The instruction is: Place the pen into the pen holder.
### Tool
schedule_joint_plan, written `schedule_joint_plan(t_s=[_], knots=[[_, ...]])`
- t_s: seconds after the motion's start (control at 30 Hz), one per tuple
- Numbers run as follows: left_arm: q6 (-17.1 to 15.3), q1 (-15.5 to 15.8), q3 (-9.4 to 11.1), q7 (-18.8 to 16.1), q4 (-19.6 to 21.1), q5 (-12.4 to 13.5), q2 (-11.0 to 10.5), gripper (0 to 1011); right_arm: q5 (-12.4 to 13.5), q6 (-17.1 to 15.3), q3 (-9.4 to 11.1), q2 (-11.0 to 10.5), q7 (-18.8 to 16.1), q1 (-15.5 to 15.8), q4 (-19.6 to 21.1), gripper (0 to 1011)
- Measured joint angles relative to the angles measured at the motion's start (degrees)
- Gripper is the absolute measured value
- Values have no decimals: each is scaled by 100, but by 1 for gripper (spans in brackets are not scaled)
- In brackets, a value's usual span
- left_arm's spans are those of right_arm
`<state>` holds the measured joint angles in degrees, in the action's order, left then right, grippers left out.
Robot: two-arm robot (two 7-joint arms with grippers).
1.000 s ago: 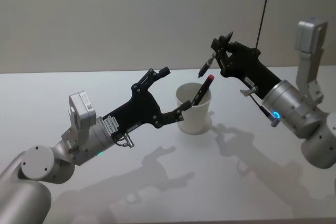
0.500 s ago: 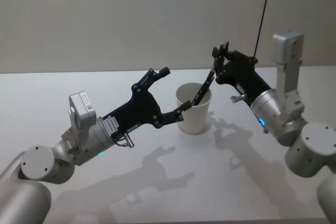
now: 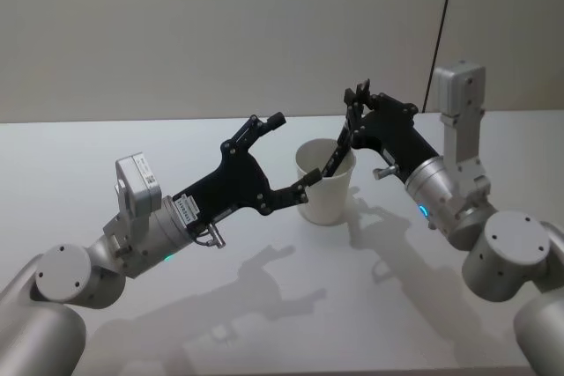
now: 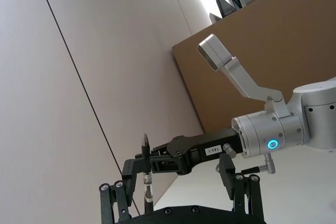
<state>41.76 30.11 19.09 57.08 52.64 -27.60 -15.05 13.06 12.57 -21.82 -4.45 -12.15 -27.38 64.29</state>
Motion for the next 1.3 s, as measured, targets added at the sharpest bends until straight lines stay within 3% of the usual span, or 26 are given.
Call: schedule_joint_plan(t_s=[0.2,0.67,0.97,1.17,1.3], knots=[[0,0,0,0,0,0,0,1004,24,0,-22,39,-28,-20,-62,132],[0,0,0,0,0,0,0,1004,57,-18,-32,91,-73,-65,-167,528],[0,0,0,0,0,0,0,1004,69,-9,-18,105,-93,-83,-202,849],[0,0,0,0,0,0,0,1004,73,-4,-13,108,-97,-87,-214,996],[0,0,0,0,0,0,0,1004,76,-1,-10,110,-100,-88,-218,1001]])
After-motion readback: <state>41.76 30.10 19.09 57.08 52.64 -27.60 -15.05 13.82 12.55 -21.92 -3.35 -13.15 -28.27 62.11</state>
